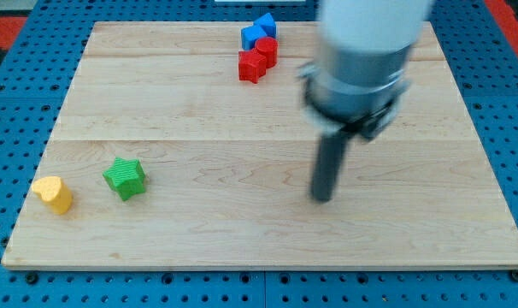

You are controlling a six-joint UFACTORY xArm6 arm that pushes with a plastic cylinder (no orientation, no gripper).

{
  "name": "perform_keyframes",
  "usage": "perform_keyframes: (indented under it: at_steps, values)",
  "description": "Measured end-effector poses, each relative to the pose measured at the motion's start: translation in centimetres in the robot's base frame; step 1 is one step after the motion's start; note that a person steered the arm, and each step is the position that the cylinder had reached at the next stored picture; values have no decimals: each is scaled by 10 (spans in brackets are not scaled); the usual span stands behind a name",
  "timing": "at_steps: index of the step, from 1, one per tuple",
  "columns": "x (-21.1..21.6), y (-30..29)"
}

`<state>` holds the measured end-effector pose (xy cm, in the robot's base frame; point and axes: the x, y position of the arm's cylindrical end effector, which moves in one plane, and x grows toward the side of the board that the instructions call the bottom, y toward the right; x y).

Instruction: Touch the top of the yellow heart

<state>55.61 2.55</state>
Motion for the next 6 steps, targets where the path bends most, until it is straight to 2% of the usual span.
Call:
perform_keyframes:
  at_steps: [1,2,3,5,6]
  values:
    - [39,-130]
    - [40,-266]
    - [32,-330]
    - [-51,-289]
    - [-55,-240]
